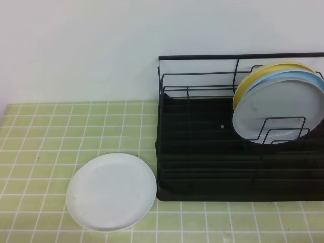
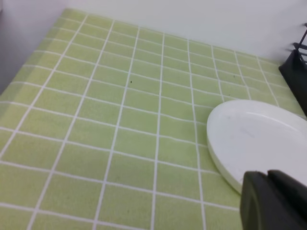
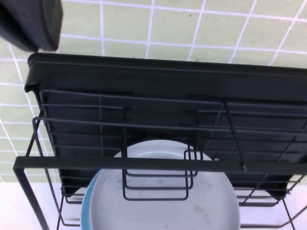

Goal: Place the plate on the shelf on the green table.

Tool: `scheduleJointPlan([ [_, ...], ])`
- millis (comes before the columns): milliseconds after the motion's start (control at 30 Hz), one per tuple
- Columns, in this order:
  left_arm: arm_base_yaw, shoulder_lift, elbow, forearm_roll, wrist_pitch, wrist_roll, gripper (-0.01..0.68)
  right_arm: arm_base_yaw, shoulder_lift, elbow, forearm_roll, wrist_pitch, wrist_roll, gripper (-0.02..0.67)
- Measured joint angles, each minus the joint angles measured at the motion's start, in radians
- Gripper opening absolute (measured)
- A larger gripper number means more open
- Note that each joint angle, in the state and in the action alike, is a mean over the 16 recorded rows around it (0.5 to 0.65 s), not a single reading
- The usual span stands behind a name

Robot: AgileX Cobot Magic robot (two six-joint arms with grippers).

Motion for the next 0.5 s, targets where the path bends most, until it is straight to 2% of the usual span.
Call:
scheduleJointPlan([
  [333,0.0,0.0,0.0,0.021,-0.014,0.087,-0.003,0.0,-0.002,0.0,-0.016,0.001,-0.027,0.0],
  [500,0.0,0.0,0.0,0.01,-0.021,0.119,-0.003,0.0,-0.002,0.0,0.021,-0.008,-0.042,0.0],
])
